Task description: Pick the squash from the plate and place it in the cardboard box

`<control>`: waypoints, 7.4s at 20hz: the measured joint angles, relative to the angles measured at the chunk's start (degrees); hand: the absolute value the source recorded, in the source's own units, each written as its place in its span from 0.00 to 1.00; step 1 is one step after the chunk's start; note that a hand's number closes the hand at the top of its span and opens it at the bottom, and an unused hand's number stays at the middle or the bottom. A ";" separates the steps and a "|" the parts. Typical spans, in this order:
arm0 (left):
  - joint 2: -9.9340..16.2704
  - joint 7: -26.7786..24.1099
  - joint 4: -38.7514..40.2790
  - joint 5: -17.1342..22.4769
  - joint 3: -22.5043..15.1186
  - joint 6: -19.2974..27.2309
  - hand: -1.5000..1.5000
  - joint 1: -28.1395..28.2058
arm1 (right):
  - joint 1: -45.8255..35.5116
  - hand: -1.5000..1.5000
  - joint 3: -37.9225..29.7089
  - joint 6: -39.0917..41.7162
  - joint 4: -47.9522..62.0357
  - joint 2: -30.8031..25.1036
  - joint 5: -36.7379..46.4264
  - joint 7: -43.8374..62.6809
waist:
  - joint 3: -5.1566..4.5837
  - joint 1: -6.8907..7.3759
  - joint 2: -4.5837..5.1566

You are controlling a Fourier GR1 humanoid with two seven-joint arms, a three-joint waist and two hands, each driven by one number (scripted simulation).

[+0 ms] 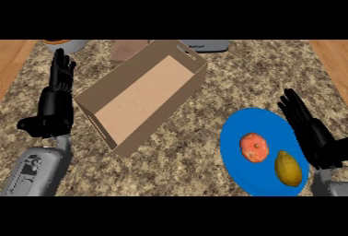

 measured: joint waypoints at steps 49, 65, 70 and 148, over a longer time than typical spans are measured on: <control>10.67 12.73 7.74 -9.71 7.12 -10.83 0.50 12.35 | -7.02 0.00 10.57 16.63 11.40 -13.69 46.86 -6.25 | 0.06 1.49 0.27; 6.99 14.02 6.12 -14.27 11.28 -14.20 0.50 11.91 | -4.53 0.00 8.11 22.62 3.72 -5.99 51.75 -5.50 | 0.13 1.30 0.28; 6.46 15.09 5.56 -14.93 12.75 -15.58 0.50 11.21 | -3.74 0.00 7.22 25.15 0.62 -4.71 52.70 -4.72 | 0.15 1.27 0.28; 2.79 14.02 7.19 -20.17 14.45 -20.16 0.50 5.79 | -69.29 1.00 14.36 -24.48 56.02 18.40 45.40 18.17 | 0.07 6.66 1.79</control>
